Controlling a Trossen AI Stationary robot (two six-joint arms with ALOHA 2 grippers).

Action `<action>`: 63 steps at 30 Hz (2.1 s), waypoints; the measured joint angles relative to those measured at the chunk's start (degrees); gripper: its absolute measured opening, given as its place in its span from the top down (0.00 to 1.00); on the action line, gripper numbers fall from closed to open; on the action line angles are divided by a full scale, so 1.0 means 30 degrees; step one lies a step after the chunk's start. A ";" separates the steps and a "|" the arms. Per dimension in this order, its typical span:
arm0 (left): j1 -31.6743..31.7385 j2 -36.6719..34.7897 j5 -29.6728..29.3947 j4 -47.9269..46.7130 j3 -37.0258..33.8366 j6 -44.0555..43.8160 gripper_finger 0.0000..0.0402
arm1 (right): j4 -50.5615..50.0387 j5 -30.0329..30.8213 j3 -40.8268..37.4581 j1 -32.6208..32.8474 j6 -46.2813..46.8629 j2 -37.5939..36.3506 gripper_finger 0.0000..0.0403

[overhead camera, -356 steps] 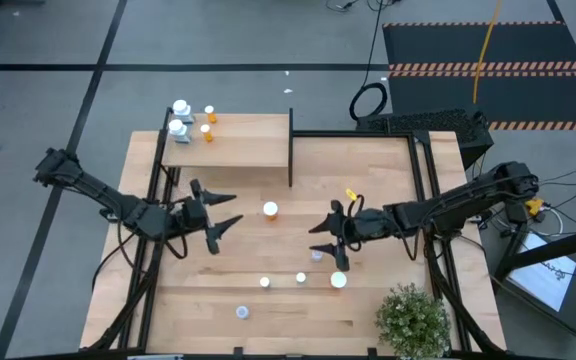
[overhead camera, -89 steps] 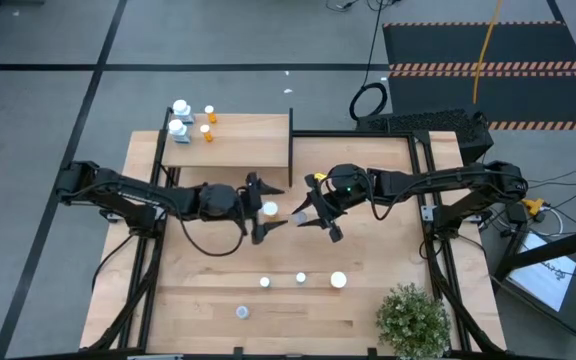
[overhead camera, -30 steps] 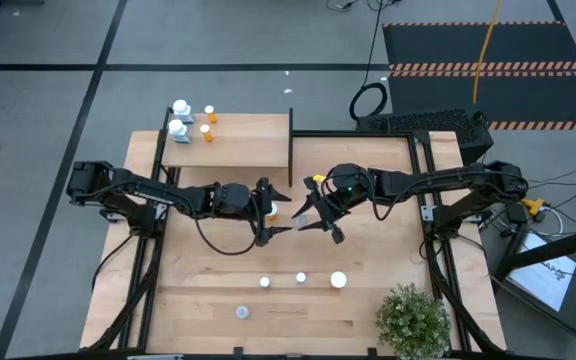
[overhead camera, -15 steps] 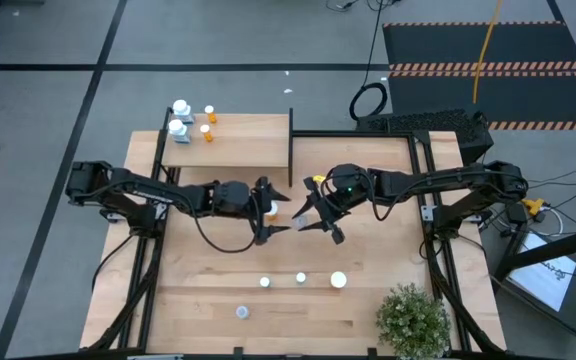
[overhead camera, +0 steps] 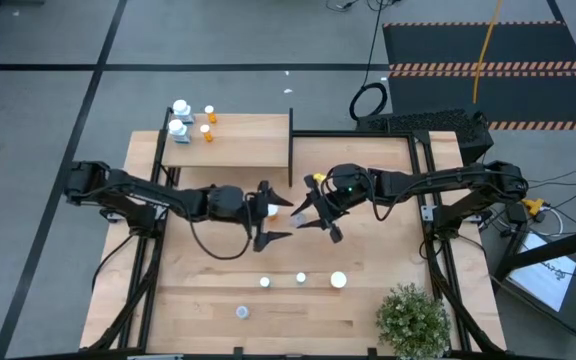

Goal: Pick and place medicine bottles onto shelf by color
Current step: Put the top transparent pill bottle on the shelf

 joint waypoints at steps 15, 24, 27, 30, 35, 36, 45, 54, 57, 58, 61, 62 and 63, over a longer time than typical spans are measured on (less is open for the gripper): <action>0.0984 0.0875 -0.0577 -0.0260 -0.0007 0.0000 0.02 | 0.0096 0.0183 0.0000 0.0007 0.0146 0.0007 0.63; 0.0984 0.0578 -0.0974 -0.1513 -0.0007 0.0058 0.02 | -0.0096 0.0121 0.0000 0.0015 0.0153 0.0007 0.63; 0.0984 0.0173 -0.1144 -0.1878 -0.0022 0.0063 0.02 | -0.0138 0.0114 0.0000 0.0015 0.0153 0.0007 0.63; 0.0920 -0.0229 -0.1138 -0.2451 0.0000 0.0044 0.02 | -0.0167 0.0107 0.0000 0.0015 0.0153 0.0007 0.63; 0.0413 -0.0742 -0.0389 -0.3166 0.0000 0.0097 0.02 | -0.0182 0.0114 0.0000 0.0015 0.0153 0.0022 0.63; 0.0289 -0.0759 -0.0097 -0.3089 0.0000 0.0188 0.02 | -0.0182 0.0114 0.0000 0.0015 0.0146 0.0022 0.63; 0.0268 -0.0771 -0.0078 -0.1442 0.0000 0.0252 0.02 | 0.0117 0.0129 0.0000 0.0015 0.0146 0.0022 0.63; 0.0503 -0.0386 -0.0852 -0.1590 0.0000 -0.0050 0.02 | 0.0529 0.0143 0.0000 0.0015 0.0218 0.0022 0.63; 0.0517 -0.0356 -0.0923 -0.1540 -0.0029 0.0167 0.02 | 0.0673 0.0129 0.0000 0.0015 0.0284 0.0022 0.63; 0.0521 -0.0285 -0.0927 -0.1370 0.0003 0.0254 0.02 | 0.0675 0.0129 0.0000 0.0015 0.0284 0.0022 0.63; 0.0576 -0.0154 -0.0663 -0.1449 -0.0012 0.0321 0.02 | 0.0685 0.0114 0.0000 0.0015 0.0284 0.0022 0.63; 0.0583 -0.0145 -0.0461 -0.1349 -0.0015 0.0313 0.02 | 0.0691 0.0081 0.0000 0.0015 0.0284 0.0022 0.63; 0.0590 -0.0163 -0.0323 -0.1183 -0.0015 0.0313 0.02 | 0.0692 -0.0175 0.0000 0.0015 0.0260 0.0022 0.63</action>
